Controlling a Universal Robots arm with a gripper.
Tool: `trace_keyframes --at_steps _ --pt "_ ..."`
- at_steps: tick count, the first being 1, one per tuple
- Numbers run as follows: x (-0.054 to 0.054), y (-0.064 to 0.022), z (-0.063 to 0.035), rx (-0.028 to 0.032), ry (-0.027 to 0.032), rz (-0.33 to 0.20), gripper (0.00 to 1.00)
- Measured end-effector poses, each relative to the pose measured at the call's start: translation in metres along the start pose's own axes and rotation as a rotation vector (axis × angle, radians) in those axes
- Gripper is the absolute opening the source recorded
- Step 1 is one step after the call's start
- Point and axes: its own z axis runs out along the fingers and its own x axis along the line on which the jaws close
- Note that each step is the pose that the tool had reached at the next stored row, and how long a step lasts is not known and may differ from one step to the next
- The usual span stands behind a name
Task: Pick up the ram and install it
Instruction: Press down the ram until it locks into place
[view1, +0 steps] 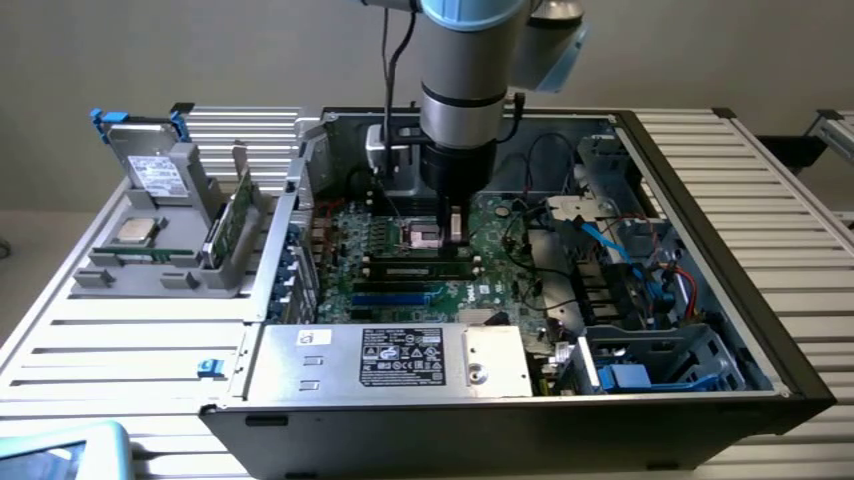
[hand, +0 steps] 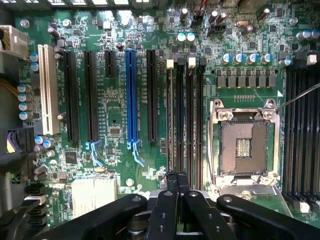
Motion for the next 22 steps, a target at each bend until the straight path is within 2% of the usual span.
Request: trace_keyframes --at_steps 9,16,22 --pt "0.001 0.022 -0.0006 0.0 -0.0001 0.0 0.11" --pt "0.001 0.0244 -0.0006 0.0 -0.0001 0.0 0.11" --pt "0.001 0.0359 -0.0007 0.0 0.0 0.0 0.11"
